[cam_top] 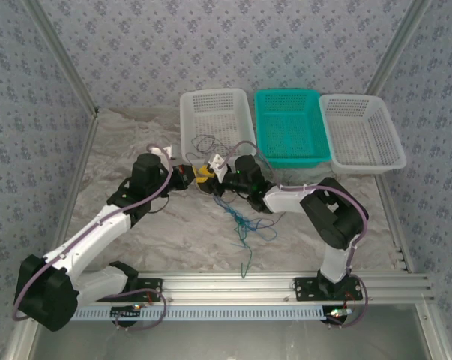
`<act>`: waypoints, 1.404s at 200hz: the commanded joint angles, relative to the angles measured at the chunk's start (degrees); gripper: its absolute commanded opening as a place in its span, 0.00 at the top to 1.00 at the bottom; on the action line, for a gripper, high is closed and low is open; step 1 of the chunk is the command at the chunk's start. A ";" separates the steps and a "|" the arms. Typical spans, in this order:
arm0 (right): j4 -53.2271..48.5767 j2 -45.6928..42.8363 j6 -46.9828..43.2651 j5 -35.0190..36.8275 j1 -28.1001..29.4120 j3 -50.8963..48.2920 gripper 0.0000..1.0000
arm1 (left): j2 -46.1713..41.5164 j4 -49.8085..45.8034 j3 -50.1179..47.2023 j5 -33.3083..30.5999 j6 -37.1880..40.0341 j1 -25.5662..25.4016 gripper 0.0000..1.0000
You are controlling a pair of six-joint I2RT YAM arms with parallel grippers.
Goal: Untangle the cables
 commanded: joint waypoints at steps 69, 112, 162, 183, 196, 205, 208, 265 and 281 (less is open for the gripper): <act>-0.88 -7.00 27.11 13.96 -1.72 -3.60 1.00 | -8.56 -11.97 -3.29 -17.68 -4.70 3.17 0.55; -10.06 -12.32 39.11 15.57 -2.20 -3.15 1.00 | -8.31 -8.34 -7.56 -6.90 -6.83 4.57 0.10; -13.79 -13.95 45.64 9.26 -2.75 -1.43 1.00 | 3.65 6.87 -10.89 8.41 -0.59 1.80 0.08; -17.61 -15.05 46.88 4.70 -3.75 0.71 1.00 | 6.57 13.53 -11.63 8.03 13.44 -2.58 0.08; -19.82 -15.75 47.13 1.99 -4.24 1.95 1.00 | 6.07 18.65 -13.76 3.69 23.30 -5.80 0.04; -20.95 -16.38 47.13 0.52 -4.48 2.76 1.00 | 5.82 22.53 -15.58 -0.58 30.22 -7.71 0.02; -21.10 -16.61 47.09 -0.01 -4.53 2.82 1.00 | 5.88 23.72 -16.18 -1.69 31.98 -8.12 0.02; -23.17 -19.58 46.48 -6.69 -4.46 4.32 1.00 | 11.87 27.25 -15.68 -5.14 51.58 -7.45 0.04; -24.38 -20.18 46.01 -7.26 -4.48 4.91 1.00 | 13.83 28.81 -16.05 -1.50 55.86 -7.41 0.05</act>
